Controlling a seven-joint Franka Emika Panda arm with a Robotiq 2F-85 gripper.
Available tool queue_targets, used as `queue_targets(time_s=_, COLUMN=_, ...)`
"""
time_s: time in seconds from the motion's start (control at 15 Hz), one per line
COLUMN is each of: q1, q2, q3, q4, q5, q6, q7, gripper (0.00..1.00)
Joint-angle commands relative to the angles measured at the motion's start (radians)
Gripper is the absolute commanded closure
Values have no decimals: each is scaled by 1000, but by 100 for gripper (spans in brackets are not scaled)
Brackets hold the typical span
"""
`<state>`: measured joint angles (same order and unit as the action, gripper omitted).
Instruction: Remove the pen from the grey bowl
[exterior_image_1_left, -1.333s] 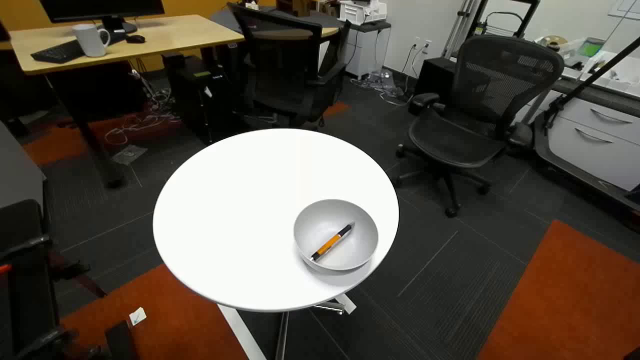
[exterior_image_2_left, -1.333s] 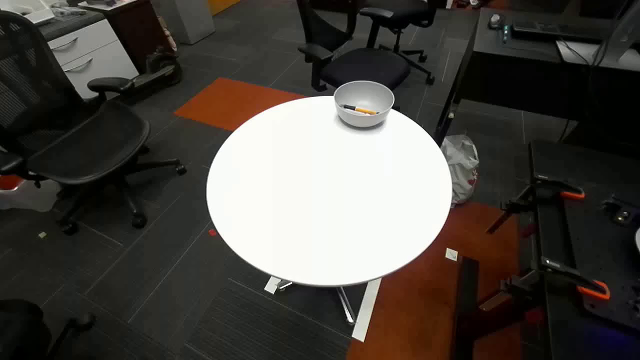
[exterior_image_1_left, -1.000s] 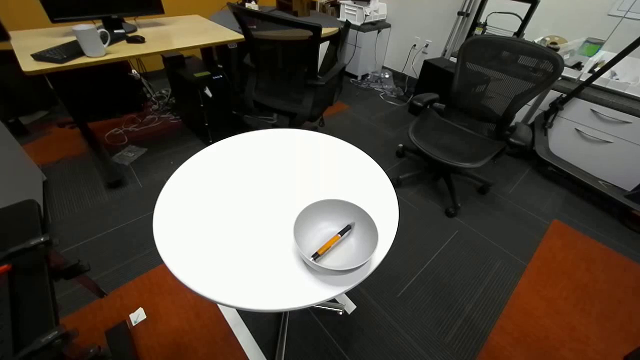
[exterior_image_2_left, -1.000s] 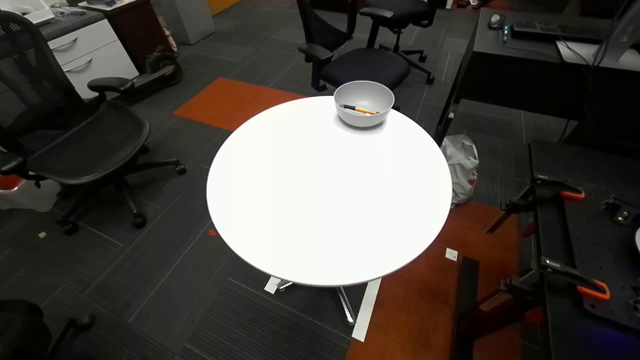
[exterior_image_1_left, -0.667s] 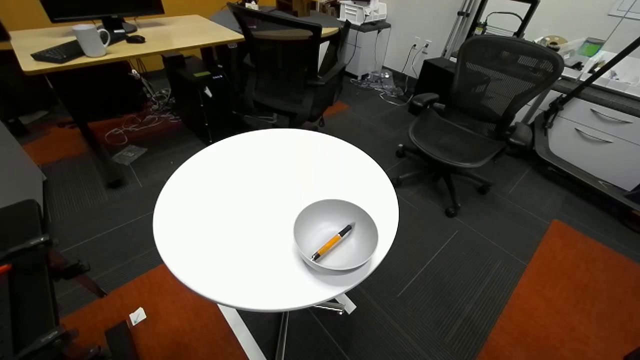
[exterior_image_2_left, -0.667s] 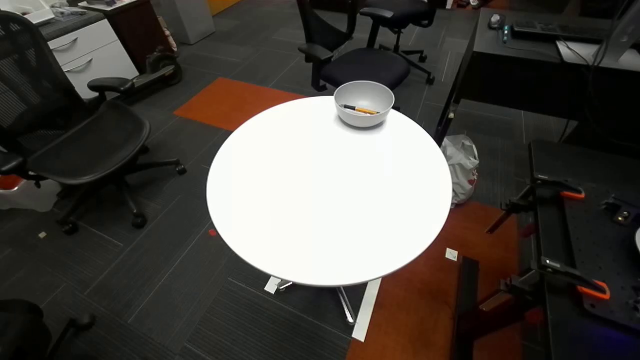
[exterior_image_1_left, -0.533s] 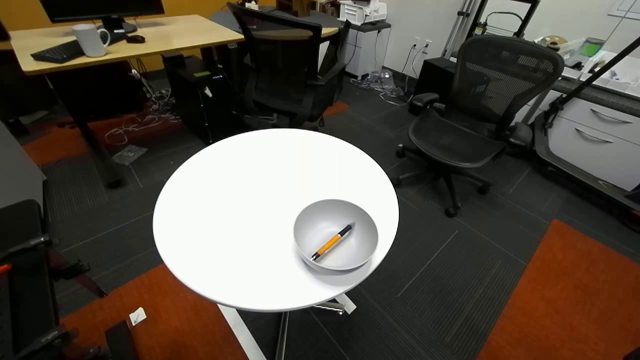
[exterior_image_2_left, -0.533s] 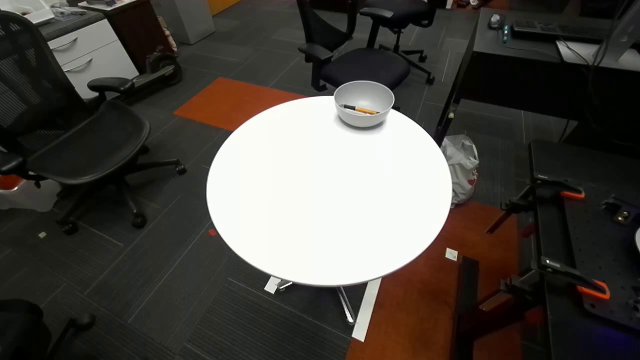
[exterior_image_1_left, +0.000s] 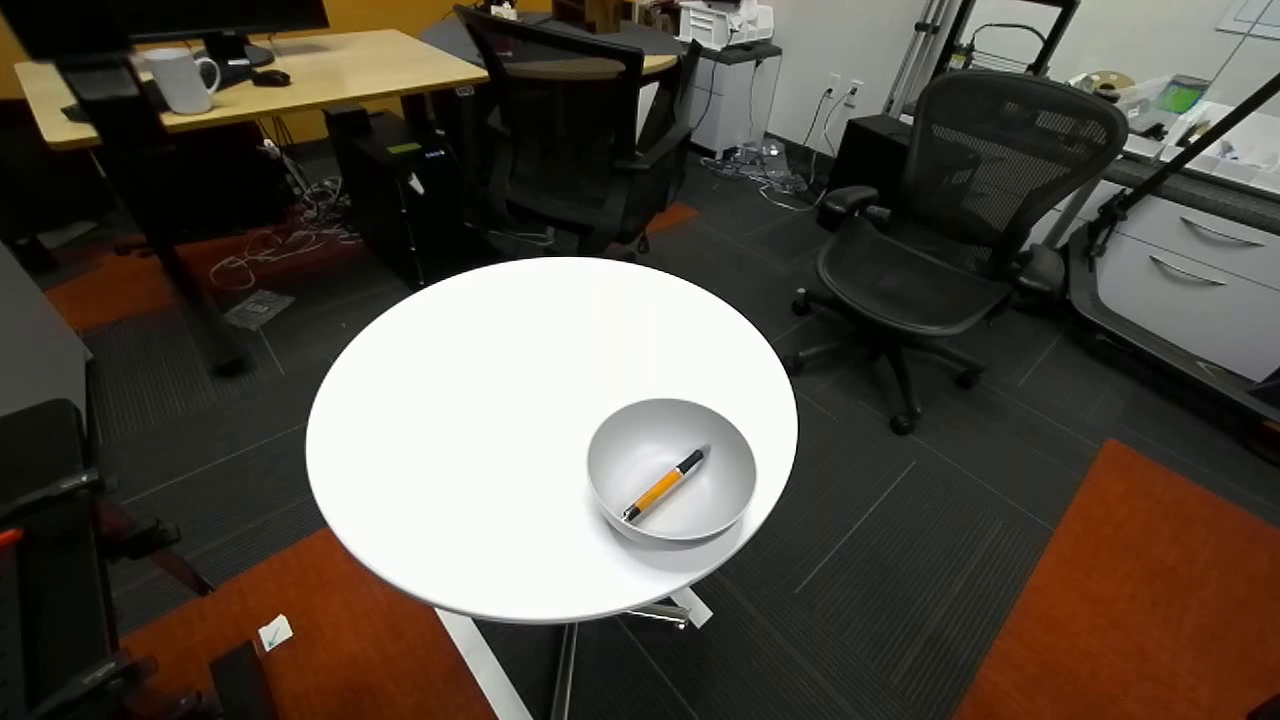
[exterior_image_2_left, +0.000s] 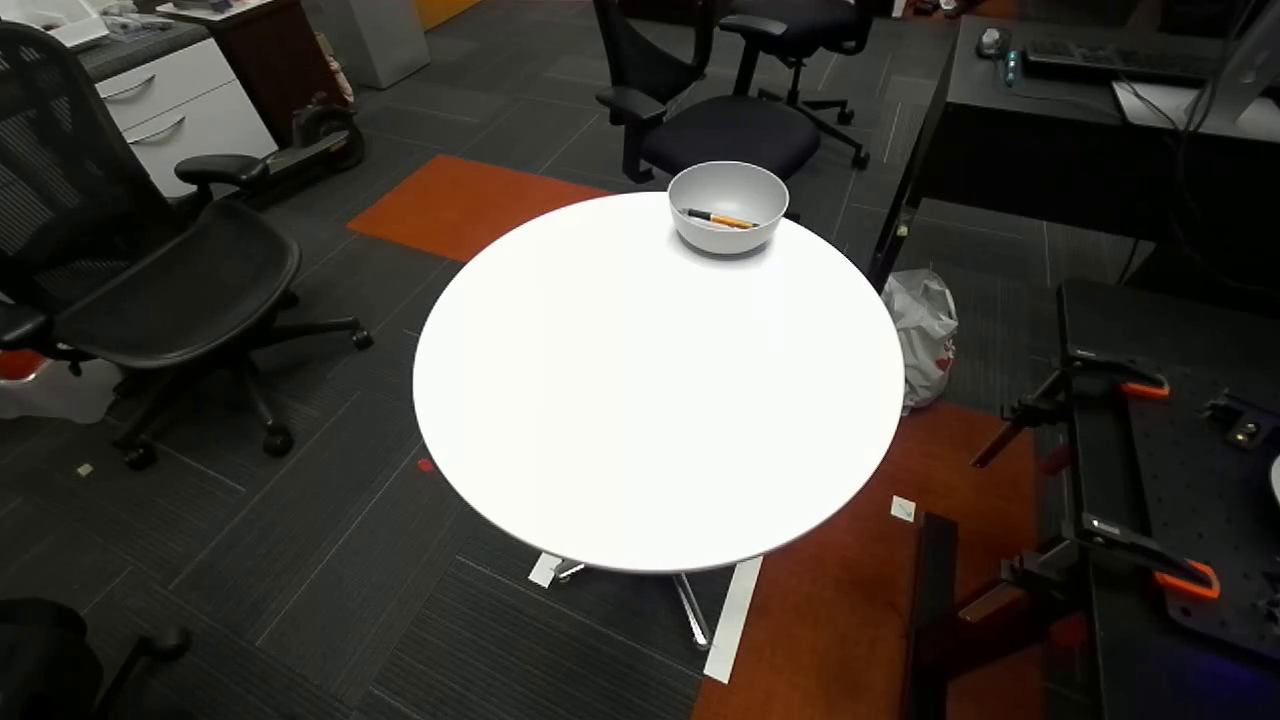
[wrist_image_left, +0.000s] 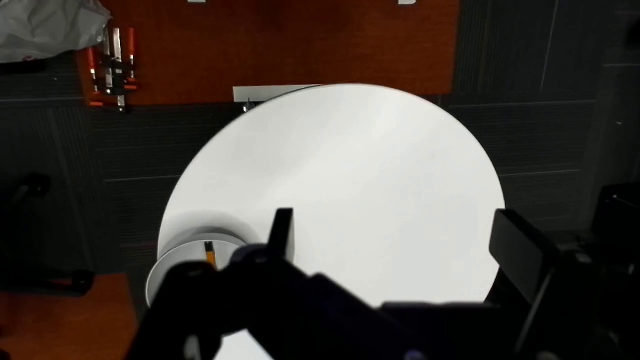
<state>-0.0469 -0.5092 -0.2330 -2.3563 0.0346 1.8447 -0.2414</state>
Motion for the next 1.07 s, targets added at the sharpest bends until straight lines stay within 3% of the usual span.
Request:
queue_targets(time_s=0.0, q1=-12, q2=119, q3=13, q4=45, q5=16, q6=69, q7=-1, gripper=0)
queue_targets(time_s=0.67, q1=-28, q2=368, q3=15, q4=53, q5=7, q6=407, q7=-38, gripper=0)
queue_targets(time_s=1.0, q1=-55, q2=475, q3=20, q4=100, q5=-16, q6=469, q7=-17, gripper=0)
